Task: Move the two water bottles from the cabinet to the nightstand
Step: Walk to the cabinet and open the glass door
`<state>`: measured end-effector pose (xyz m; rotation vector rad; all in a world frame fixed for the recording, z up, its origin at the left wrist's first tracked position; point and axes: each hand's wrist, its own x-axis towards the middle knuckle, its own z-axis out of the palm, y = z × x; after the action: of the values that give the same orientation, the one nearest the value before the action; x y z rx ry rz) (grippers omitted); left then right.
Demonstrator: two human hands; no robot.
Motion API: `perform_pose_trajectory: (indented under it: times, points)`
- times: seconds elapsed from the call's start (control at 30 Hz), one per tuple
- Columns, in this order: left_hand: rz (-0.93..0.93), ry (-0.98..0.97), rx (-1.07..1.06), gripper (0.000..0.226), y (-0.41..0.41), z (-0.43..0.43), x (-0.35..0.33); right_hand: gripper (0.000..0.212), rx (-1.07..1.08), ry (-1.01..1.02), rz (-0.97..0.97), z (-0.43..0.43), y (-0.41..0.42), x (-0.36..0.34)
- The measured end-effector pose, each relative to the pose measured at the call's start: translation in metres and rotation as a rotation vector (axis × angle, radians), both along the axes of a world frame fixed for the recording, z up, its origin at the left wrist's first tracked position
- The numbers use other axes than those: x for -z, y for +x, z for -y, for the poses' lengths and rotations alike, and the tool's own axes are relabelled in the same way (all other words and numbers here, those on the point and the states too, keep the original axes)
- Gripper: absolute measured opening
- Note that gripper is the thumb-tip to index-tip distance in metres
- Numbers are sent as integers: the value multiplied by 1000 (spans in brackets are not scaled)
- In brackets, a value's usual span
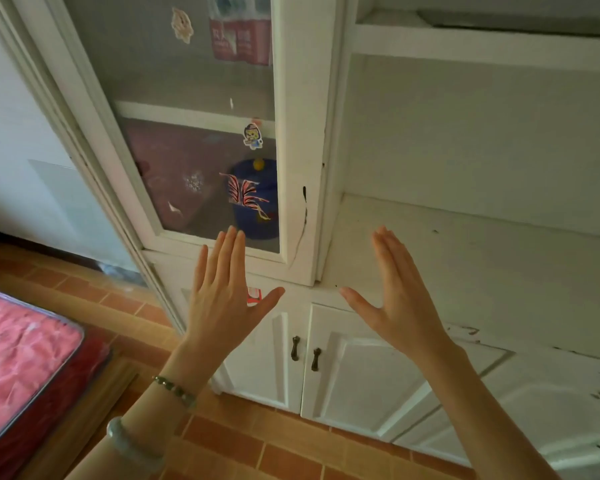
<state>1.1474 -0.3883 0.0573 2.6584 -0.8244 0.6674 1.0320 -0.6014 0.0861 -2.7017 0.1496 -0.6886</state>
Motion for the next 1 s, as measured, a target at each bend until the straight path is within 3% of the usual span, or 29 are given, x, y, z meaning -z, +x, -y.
perform_pose_trajectory:
  times: [0.7,1.0]
  points:
    - [358,-206,-46,94,29,94,-90,80,-91,-71,212,47,35,-64]
    - [627,-289,-33,93,44,111,-225,78,-144,-132,332,48,29,-104]
